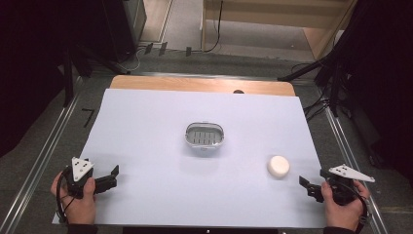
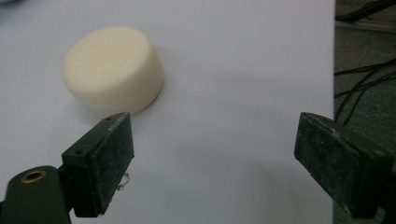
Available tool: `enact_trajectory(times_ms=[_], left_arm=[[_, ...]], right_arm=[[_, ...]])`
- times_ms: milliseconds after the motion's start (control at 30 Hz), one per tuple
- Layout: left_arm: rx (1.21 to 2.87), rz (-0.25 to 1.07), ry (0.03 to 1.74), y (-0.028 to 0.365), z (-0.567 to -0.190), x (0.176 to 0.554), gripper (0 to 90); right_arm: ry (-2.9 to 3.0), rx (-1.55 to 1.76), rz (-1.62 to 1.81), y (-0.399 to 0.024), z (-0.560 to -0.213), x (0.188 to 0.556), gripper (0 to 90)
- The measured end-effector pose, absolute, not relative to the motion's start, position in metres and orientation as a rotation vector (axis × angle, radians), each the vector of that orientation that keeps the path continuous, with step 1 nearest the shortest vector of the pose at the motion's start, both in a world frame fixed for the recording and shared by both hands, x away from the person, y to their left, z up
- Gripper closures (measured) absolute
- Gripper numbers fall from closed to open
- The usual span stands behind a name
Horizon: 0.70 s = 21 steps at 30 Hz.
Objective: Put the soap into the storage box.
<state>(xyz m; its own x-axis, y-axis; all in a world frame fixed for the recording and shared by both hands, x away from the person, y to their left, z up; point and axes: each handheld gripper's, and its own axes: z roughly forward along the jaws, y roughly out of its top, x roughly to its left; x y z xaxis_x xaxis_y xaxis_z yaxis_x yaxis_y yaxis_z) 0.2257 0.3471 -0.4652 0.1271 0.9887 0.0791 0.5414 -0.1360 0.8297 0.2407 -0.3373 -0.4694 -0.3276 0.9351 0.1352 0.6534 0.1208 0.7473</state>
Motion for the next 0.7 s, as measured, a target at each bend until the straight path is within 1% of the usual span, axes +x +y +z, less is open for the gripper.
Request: enact_trajectory(times_ms=[67,333,500,533,567,700], left_arm=[[1.756,0.88,1.481,0.348,-0.465,0.225,0.2],[1.751,0.878,1.483,0.348,-0.465,0.225,0.2],[1.751,0.882,1.482,0.347,-0.465,0.225,0.2],[1.749,0.883,1.48,0.348,-0.465,0.225,0.2],[1.745,0.882,1.48,0.348,-0.465,0.225,0.2],[1.746,0.886,1.478,0.348,-0.465,0.225,0.2]], right_arm=[[2.129,1.515,0.975,-0.33,-0.467,0.245,13.0],[2.278,1.485,0.887,-0.324,-0.452,0.257,10.8],[2.362,1.471,0.826,-0.322,-0.445,0.263,7.3],[2.38,1.471,0.811,-0.321,-0.444,0.264,4.8],[2.399,1.474,0.765,-0.32,-0.445,0.267,0.2],[2.429,1.451,0.725,-0.313,-0.445,0.271,0.0]])
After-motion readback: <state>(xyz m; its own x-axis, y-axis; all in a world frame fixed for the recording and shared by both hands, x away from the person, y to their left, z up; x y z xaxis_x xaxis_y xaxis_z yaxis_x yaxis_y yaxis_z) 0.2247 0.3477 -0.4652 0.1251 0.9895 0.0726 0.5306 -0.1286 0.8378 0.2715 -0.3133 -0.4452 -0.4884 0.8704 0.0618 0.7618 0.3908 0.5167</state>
